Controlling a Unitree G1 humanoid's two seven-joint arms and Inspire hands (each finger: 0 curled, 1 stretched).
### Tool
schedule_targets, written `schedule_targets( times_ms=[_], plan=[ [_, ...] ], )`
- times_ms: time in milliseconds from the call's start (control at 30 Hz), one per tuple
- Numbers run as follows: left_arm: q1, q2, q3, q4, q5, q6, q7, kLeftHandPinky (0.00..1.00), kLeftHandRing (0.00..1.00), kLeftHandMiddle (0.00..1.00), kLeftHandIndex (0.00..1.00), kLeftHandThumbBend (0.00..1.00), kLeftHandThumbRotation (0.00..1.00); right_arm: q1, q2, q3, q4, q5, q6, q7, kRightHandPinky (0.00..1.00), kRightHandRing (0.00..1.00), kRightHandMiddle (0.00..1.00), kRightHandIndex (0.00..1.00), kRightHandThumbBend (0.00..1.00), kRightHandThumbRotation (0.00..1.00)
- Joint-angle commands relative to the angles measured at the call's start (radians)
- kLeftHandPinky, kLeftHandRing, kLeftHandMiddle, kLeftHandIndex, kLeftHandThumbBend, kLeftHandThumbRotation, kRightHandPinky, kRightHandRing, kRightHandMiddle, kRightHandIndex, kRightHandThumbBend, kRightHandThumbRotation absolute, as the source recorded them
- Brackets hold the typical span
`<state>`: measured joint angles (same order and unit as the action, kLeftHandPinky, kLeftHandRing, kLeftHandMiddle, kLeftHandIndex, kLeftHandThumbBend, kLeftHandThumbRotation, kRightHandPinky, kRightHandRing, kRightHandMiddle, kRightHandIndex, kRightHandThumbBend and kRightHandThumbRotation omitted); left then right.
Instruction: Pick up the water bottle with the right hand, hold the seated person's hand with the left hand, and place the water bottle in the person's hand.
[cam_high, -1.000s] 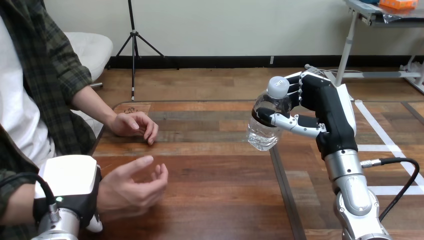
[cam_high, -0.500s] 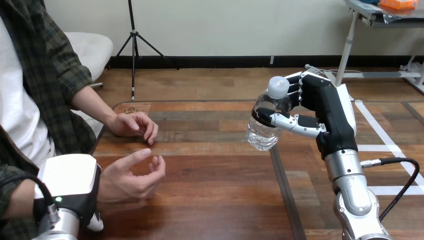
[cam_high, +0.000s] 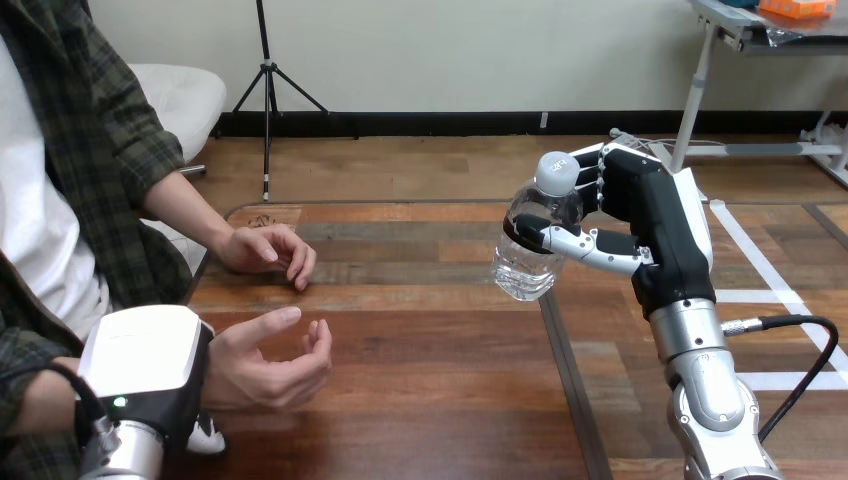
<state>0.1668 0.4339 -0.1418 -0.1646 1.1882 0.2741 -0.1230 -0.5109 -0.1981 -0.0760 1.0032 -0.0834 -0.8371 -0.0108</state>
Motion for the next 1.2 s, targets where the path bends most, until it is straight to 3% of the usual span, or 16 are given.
schedule_targets(
  times_ms=[0,267,433,567,800,1167],
  plan=[
    [0.009,-0.003,-0.02,0.036,-0.057,-0.051,0.071,0.36,0.41,0.46,0.51,0.86,0.0,-0.058,-0.012,-0.011,-0.052,0.009,-0.023,-0.009,0.37,0.42,0.48,0.49,0.74,0.0],
    [0.022,-0.007,-0.003,0.078,-0.18,-0.18,0.266,0.37,0.41,0.45,0.5,0.87,0.0,-0.059,-0.014,-0.009,-0.051,-0.003,-0.017,-0.024,0.36,0.42,0.48,0.49,0.75,0.0],
    [0.027,-0.013,0.002,0.107,-0.243,-0.254,0.359,0.37,0.41,0.45,0.49,0.86,0.0,-0.06,-0.014,-0.01,-0.05,-0.006,-0.015,-0.028,0.36,0.42,0.48,0.49,0.75,0.0],
    [0.025,-0.024,0.004,0.157,-0.303,-0.36,0.478,0.36,0.4,0.44,0.47,0.87,0.0,-0.062,-0.007,-0.018,-0.047,0.019,-0.013,-0.005,0.36,0.41,0.48,0.49,0.75,0.0],
    [0.015,-0.044,-0.002,0.213,-0.355,-0.457,0.586,0.35,0.39,0.44,0.46,0.84,0.0,-0.063,-0.007,-0.019,-0.045,0.028,-0.01,0.002,0.36,0.41,0.47,0.49,0.74,0.0],
    [-0.006,-0.086,-0.025,0.262,-0.377,-0.521,0.683,0.32,0.38,0.42,0.45,0.82,0.0,-0.065,-0.006,-0.023,-0.043,0.043,-0.008,0.013,0.36,0.42,0.48,0.49,0.74,0.0]
  ],
)
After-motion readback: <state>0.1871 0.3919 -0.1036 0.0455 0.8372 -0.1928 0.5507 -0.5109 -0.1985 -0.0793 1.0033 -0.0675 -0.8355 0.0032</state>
